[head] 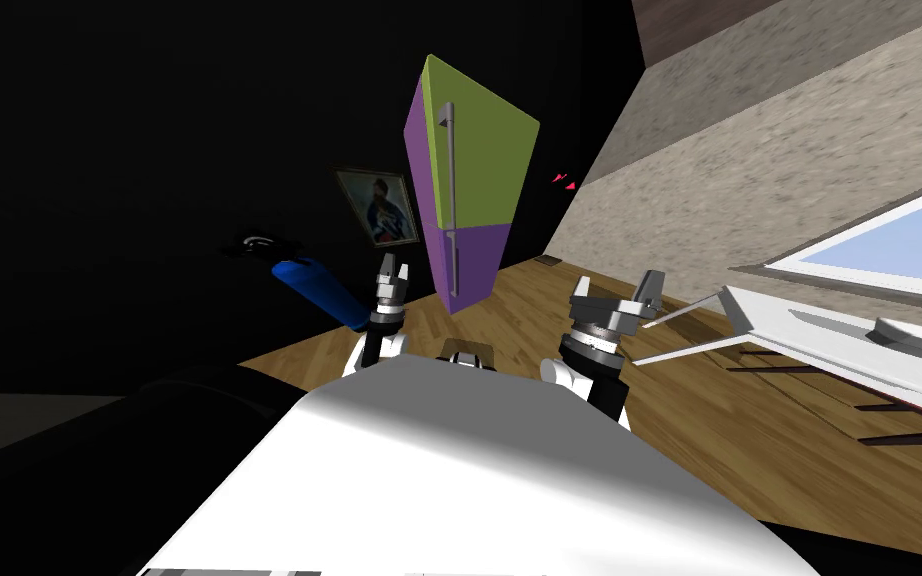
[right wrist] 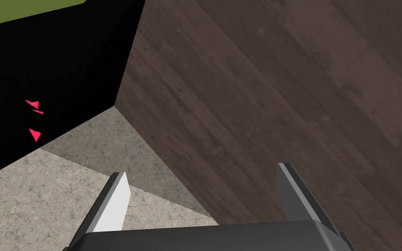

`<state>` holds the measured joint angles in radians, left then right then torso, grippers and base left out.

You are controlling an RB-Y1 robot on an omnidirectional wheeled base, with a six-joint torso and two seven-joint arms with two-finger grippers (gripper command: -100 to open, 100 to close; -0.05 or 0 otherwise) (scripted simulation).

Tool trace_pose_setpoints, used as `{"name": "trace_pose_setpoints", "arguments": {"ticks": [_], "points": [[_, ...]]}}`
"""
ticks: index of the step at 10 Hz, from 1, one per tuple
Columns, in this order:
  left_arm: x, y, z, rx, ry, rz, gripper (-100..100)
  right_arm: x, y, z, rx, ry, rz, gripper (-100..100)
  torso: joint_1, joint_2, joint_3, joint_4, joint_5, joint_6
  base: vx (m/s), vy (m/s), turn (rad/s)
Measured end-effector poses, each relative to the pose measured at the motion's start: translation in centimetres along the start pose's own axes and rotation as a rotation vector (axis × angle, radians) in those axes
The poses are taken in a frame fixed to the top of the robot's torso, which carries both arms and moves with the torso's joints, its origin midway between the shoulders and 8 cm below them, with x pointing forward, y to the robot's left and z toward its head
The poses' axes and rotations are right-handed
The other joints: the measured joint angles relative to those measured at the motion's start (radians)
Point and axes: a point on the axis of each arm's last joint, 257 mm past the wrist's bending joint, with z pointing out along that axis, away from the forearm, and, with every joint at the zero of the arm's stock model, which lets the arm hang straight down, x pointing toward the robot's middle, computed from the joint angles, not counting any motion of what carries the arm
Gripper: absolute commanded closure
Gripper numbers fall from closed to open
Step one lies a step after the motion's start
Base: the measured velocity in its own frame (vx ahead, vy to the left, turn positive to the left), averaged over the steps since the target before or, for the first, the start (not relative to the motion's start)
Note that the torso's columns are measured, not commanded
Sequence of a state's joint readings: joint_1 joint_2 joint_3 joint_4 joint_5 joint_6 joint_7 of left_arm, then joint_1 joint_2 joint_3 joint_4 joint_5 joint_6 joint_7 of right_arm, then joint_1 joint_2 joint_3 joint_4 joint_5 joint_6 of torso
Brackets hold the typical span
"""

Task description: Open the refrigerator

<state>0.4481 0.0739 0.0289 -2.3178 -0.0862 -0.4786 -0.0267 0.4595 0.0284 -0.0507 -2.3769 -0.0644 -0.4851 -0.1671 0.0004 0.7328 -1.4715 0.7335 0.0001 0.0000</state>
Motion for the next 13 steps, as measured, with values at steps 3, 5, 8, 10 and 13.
{"name": "trace_pose_setpoints", "arguments": {"ticks": [3,5,8,10,13], "points": [[0.7,0.5,0.5,-0.031,0.051,0.008,-100,0.0,0.0,0.0,0.000,0.000,0.000,0,0.000,0.004,-0.005,0.004,0.000,0.000,0.067,0.013,-0.064],[1.0,1.1,0.8,-0.061,0.080,0.012,-100,0.0,0.0,0.0,0.000,0.000,0.000,0,0.000,0.005,-0.005,0.004,0.000,0.000,0.077,0.016,-0.065],[1.4,1.8,1.3,-0.102,0.111,0.015,-100,0.0,0.0,0.0,0.000,0.000,0.000,0,-0.001,0.006,-0.004,0.005,0.000,0.000,0.062,0.008,-0.047],[1.6,2.4,1.6,-0.131,0.129,0.017,-100,0.0,0.0,0.0,0.000,0.000,0.000,0,0.000,0.005,-0.004,0.005,0.000,0.000,0.064,0.011,-0.062],[1.9,3.2,1.9,-0.174,0.148,0.019,-100,0.0,0.0,0.0,0.000,0.000,0.000,0,0.000,0.005,-0.005,0.004,0.000,0.000,0.062,0.024,-0.056]]}}
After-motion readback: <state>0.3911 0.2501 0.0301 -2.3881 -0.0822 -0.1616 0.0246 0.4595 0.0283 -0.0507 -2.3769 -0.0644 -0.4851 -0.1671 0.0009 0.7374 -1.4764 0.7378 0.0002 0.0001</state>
